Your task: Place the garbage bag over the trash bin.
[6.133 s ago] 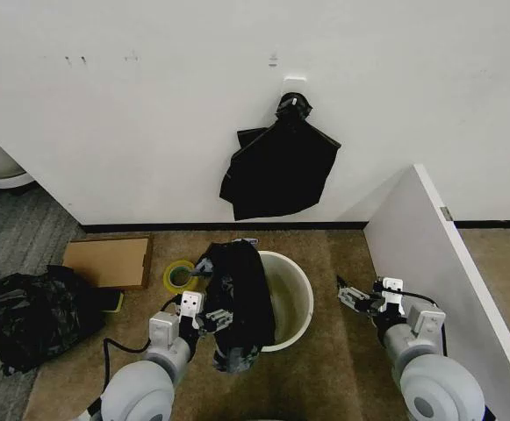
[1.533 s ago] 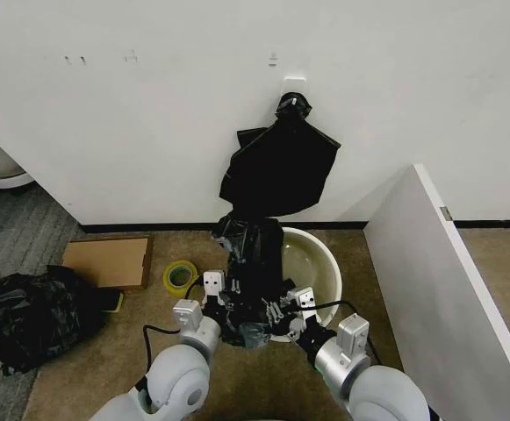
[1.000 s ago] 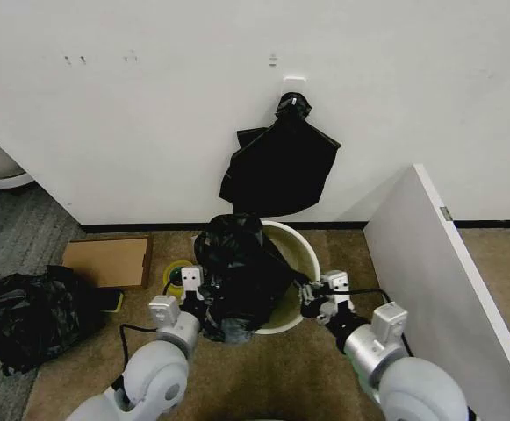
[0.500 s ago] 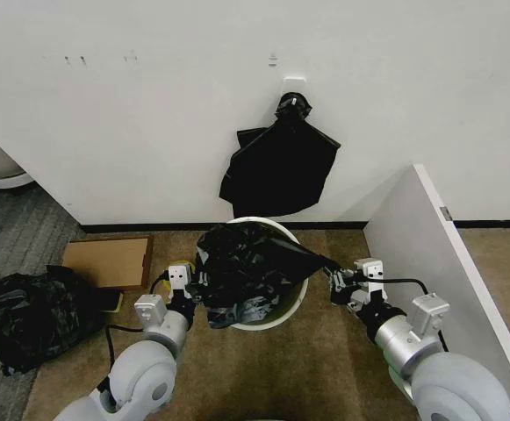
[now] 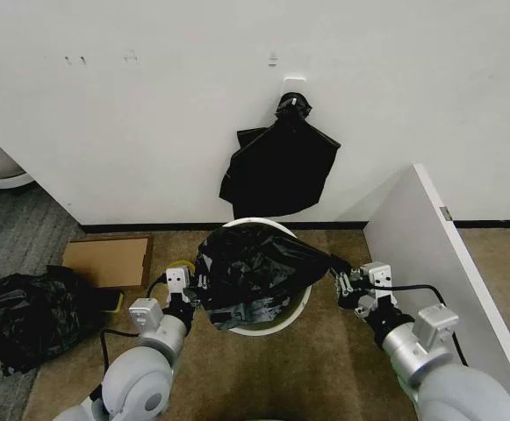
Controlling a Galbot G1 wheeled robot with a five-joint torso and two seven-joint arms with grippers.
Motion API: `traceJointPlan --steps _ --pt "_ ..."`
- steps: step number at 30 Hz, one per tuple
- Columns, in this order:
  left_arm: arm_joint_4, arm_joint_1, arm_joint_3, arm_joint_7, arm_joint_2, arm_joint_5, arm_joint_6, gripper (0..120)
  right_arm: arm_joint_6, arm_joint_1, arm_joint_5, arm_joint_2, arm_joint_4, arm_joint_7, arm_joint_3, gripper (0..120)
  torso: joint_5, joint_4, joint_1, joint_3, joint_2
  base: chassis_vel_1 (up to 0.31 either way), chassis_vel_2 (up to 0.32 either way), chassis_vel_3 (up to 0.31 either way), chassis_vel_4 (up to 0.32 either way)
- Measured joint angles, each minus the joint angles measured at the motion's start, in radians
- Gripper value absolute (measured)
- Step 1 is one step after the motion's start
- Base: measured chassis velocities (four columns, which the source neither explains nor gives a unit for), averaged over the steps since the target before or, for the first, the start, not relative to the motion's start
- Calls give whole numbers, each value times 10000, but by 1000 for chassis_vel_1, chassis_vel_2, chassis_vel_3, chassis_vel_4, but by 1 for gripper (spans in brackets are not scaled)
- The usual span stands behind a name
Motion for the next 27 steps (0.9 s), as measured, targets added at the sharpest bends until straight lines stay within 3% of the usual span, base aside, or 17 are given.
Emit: traceJointPlan --steps 5,10,12,18,22,24,27 --pt "-353 587 -93 -76 3 -68 89 0 724 -318 -1430 -622 38 -884 -170 41 -1 11 0 0 0 0 0 0 0" --pt "-461 569 -107 -182 67 -336 202 0 2489 -1270 -4204 -1084 -230 -2041 124 62 2 -3 0 -1 0 0 0 0 0" --pt "-476 565 -107 -191 68 -351 213 0 2798 -1277 -4593 -1135 -315 -2152 94 65 1 2 0 -1 0 0 0 0 0" --pt "-584 491 -107 -232 121 -441 305 0 4530 -849 -6736 -1462 -813 -2563 172 90 1 5 0 0 0 0 0 0 0" --pt "-596 486 -71 -248 112 -454 345 0 5016 -634 -7744 -1556 -996 -2700 173 99 1 5 0 0 0 0 0 0 0" --pt "-596 459 3 -254 39 -458 386 0 5547 -519 -8977 -1598 -1232 -2835 122 100 1 5 0 0 0 0 0 0 0" --pt "-595 402 73 -261 -18 -460 425 0 5743 -479 -9691 -1627 -1355 -2875 55 100 1 2 0 0 0 0 0 0 0"
